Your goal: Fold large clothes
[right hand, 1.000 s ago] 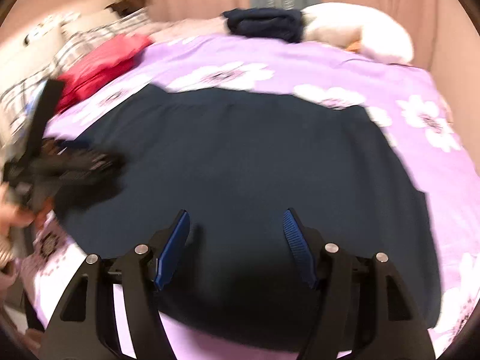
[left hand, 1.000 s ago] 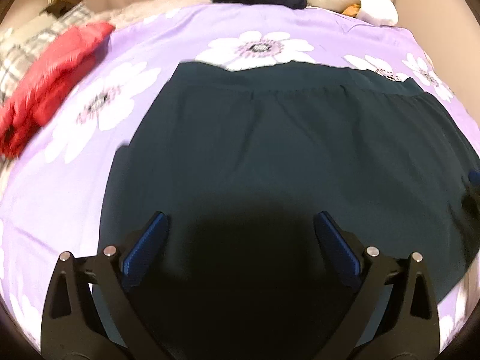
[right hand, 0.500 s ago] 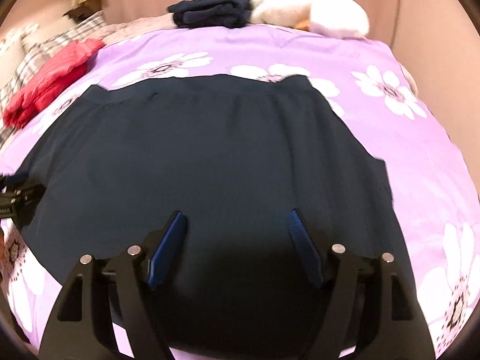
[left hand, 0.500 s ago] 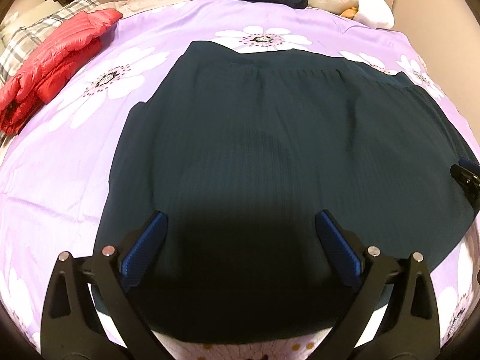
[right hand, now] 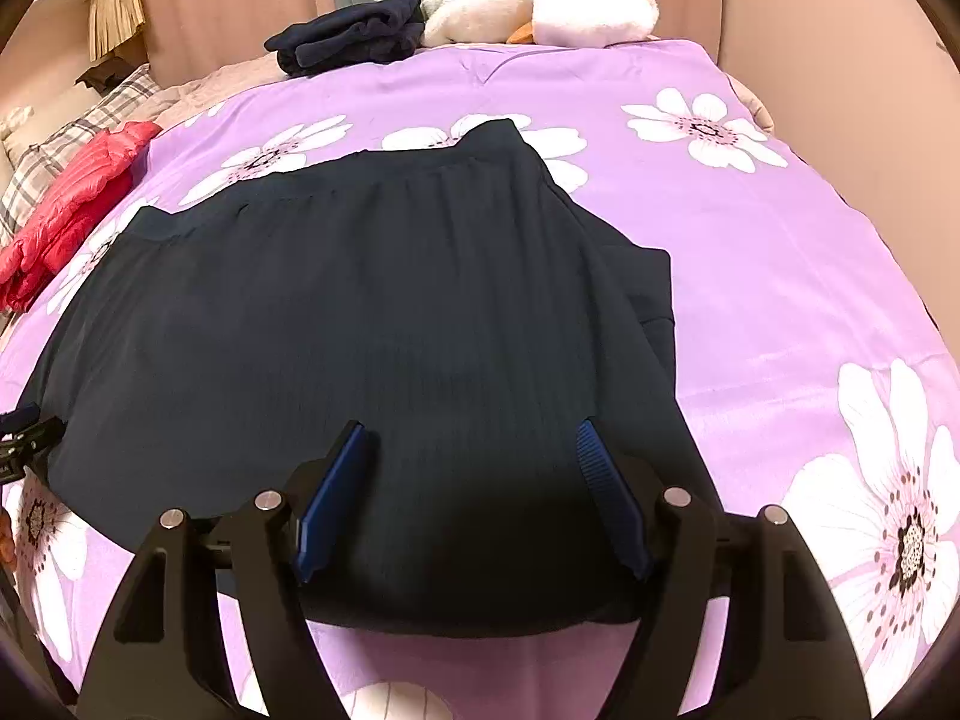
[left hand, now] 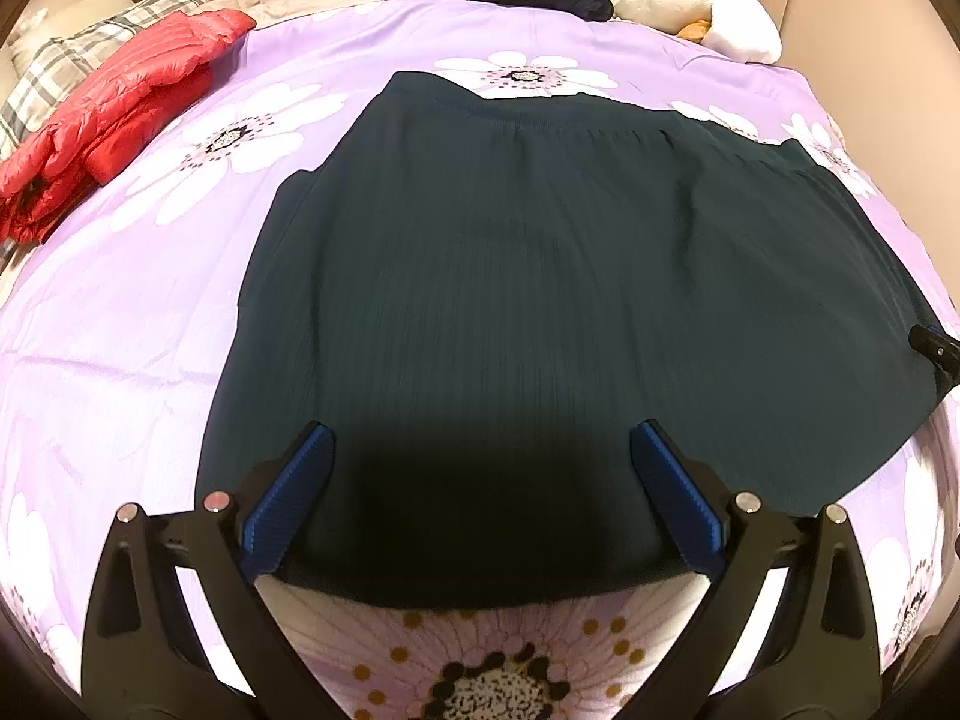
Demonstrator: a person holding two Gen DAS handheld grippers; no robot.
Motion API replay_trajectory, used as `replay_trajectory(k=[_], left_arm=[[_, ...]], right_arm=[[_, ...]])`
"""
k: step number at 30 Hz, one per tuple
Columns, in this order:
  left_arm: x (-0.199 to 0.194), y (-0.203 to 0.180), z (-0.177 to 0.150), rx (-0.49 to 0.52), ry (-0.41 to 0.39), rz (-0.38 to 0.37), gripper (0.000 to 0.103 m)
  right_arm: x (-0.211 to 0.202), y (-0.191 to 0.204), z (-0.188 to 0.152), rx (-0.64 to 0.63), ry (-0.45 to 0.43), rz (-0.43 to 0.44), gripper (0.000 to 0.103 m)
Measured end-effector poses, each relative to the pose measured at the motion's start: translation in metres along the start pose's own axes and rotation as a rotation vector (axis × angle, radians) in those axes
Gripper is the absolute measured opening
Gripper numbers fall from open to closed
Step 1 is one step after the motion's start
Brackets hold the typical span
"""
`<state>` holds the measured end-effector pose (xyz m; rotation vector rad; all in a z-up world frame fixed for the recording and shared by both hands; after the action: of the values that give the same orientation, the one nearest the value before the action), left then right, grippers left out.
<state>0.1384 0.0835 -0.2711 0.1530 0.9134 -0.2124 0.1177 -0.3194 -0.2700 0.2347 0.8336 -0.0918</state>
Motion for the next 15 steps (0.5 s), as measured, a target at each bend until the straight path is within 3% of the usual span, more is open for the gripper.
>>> replay_trajectory(k=[11,15], left_arm=[[-0.013,0.002,-0.010,-0.028,-0.021,-0.005,0.101],[-0.031,0.009,-0.009,-0.034,-0.050,0.018,0.100]], right_arm=[[-0.009,-0.006,-0.008,0.024,0.006,0.014,0.073],[-0.028,-0.007,-0.003,0.007,-0.030,-0.041,0.073]])
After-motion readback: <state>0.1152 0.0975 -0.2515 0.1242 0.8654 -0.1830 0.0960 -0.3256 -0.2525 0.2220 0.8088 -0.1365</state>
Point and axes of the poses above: each gripper's, at about its wrist camera, not at the fingertips, and x roughly the way its jaws point, y to its left, z to its top, the point moved 6 cm from there along x, roughly the way its jaws point, and after that the axes turned 8 degrees about x, right-handed, at the moved point
